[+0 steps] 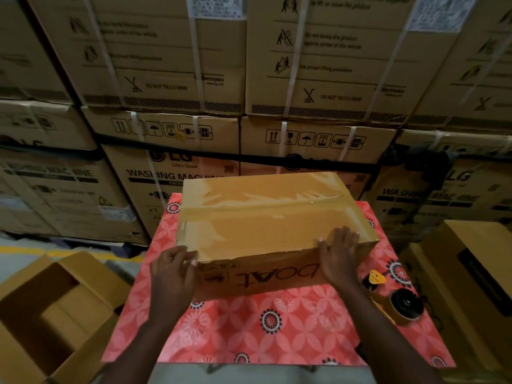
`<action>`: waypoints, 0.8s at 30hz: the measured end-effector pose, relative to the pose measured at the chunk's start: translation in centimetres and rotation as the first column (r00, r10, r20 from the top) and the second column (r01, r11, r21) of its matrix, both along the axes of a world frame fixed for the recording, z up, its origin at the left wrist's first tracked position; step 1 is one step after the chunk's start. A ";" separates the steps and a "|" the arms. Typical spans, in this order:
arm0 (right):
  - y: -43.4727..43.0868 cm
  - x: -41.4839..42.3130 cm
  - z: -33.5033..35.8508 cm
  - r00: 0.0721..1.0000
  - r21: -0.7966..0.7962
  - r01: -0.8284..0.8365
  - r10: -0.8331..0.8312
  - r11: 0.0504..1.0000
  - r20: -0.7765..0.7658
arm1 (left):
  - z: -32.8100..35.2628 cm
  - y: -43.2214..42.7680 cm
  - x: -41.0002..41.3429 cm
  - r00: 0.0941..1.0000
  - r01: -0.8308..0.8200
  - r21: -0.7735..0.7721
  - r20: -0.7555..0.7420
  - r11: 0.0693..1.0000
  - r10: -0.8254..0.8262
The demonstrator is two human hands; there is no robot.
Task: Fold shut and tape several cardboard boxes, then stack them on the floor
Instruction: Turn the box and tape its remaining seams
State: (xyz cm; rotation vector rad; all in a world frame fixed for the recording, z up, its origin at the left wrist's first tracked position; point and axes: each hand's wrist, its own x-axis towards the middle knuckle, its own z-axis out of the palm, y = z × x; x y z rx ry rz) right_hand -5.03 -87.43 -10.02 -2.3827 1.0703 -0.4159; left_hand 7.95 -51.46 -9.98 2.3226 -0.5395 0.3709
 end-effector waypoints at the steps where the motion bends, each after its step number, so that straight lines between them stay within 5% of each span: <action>1: 1.5 0.6 0.3 0.999 -0.009 0.016 -0.016 1.000 -0.050 | 0.1 0.1 0.3 1.000 0.006 -0.042 -0.018 0.999 -0.007; 5: 11.5 3.3 0.9 0.972 -0.039 -0.154 0.145 0.987 -0.186 | 0.0 -0.5 3.8 0.974 -0.056 -0.243 -0.225 0.968 0.000; 9: 20.4 5.4 1.1 0.926 -0.042 -0.311 0.293 0.949 -0.236 | -1.0 -1.0 7.4 0.758 -0.203 -0.434 -0.637 0.878 -0.139; 15: 20.6 6.5 1.4 0.934 0.043 -0.340 0.342 0.940 -0.102 | 0.9 -1.6 3.9 0.673 -0.254 -0.617 -0.665 0.745 -0.322; 24: 14.8 4.9 0.4 0.961 0.002 -0.132 0.127 0.991 0.246 | -1.2 -7.0 -8.2 0.688 -0.465 -0.620 -0.702 0.631 -0.183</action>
